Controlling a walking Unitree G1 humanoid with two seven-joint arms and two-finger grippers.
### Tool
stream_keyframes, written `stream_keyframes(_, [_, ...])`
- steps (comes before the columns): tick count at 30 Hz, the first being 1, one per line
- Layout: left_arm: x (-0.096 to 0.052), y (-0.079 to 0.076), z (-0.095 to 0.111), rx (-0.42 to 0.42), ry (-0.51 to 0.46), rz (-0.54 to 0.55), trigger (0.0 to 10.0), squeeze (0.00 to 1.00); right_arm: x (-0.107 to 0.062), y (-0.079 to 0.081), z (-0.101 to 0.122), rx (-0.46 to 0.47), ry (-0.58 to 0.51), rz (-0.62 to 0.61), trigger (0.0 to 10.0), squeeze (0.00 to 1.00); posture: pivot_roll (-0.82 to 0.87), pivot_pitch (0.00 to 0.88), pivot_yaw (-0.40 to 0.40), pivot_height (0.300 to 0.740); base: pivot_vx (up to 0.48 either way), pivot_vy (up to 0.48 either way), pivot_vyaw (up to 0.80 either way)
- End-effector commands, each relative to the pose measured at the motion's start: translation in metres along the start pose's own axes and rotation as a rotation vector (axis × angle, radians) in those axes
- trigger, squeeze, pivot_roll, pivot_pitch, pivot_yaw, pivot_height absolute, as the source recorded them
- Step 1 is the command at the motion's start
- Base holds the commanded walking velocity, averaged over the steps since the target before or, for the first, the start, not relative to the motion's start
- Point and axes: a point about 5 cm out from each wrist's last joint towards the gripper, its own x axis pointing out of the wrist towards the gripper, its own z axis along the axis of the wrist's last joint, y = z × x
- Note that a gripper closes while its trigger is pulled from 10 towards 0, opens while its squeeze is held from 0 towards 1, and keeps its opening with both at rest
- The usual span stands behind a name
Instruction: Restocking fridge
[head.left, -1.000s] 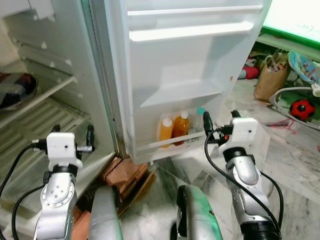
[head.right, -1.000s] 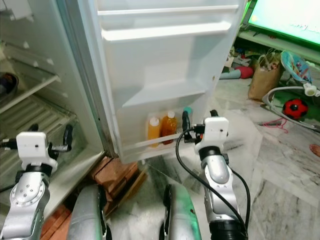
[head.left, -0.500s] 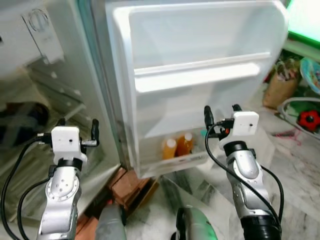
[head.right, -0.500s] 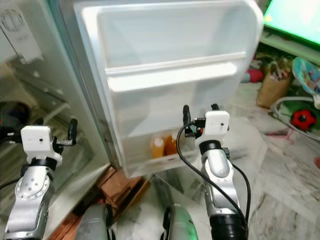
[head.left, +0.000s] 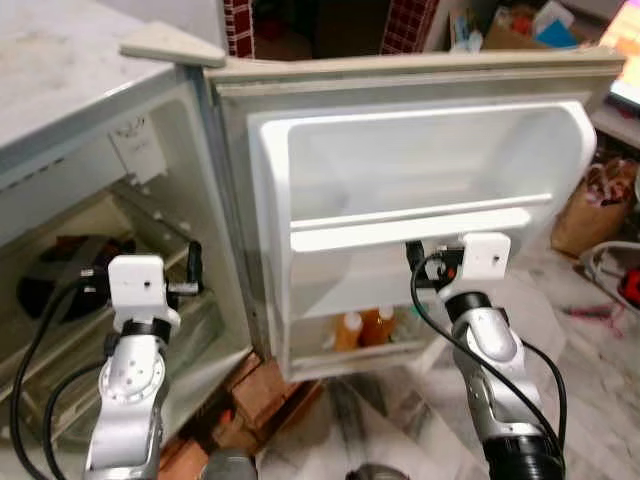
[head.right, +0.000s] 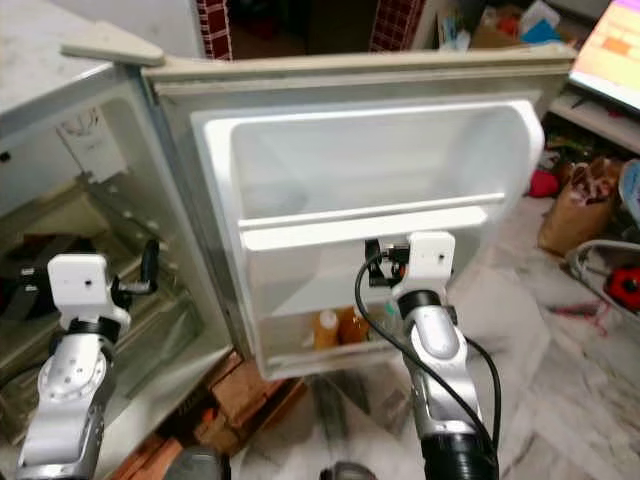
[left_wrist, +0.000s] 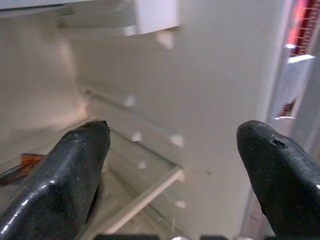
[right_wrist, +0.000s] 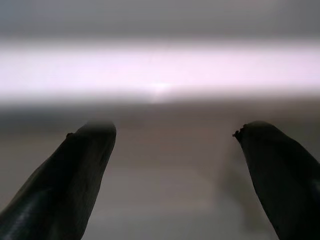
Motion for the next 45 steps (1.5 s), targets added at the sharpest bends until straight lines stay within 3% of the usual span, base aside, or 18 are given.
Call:
stream_keyframes(1, [-0.001,0.000,-0.003,0.017,0.023,0.010,10.0,0.00,-0.004,-0.007,-0.008,0.026,0.057,-0.008,10.0,0.00,0.03,0.014,-0.079,0.740,0.000,0.000,0.00])
stream_keyframes(13, [0.000,-0.002,-0.004,0.034,0.030,0.018,10.0,0.00,-0.002,-0.011,-0.012,-0.031,0.141,-0.002,10.0,0.00,0.02,0.017,-0.082,0.740,0.000,-0.232,0.00])
stream_keyframes(18, [0.001,-0.003,-0.004,0.034,0.029,0.015,10.0,0.00,0.002,-0.012,-0.009,-0.018,0.121,-0.006,10.0,0.00,0.03,0.021,-0.083,0.740,0.000,-0.393,0.00])
stream_keyframes(25, [0.004,-0.005,-0.004,0.037,0.027,0.004,10.0,0.00,0.003,-0.005,-0.013,-0.025,0.164,0.056,10.0,0.00,0.03,0.018,-0.080,0.740,0.000,-0.397,0.00])
stream_keyframes(34, [0.005,-0.007,-0.004,0.039,0.025,-0.011,10.0,0.00,0.004,0.006,-0.012,0.034,0.159,0.147,10.0,0.00,0.03,0.015,-0.077,0.740,0.000,-0.397,0.00])
stream_keyframes(45, [0.005,-0.010,-0.003,0.042,0.022,-0.026,10.0,0.00,0.004,0.010,-0.003,-0.001,0.103,0.188,10.0,0.00,0.03,0.023,-0.076,0.740,0.000,-0.396,0.00])
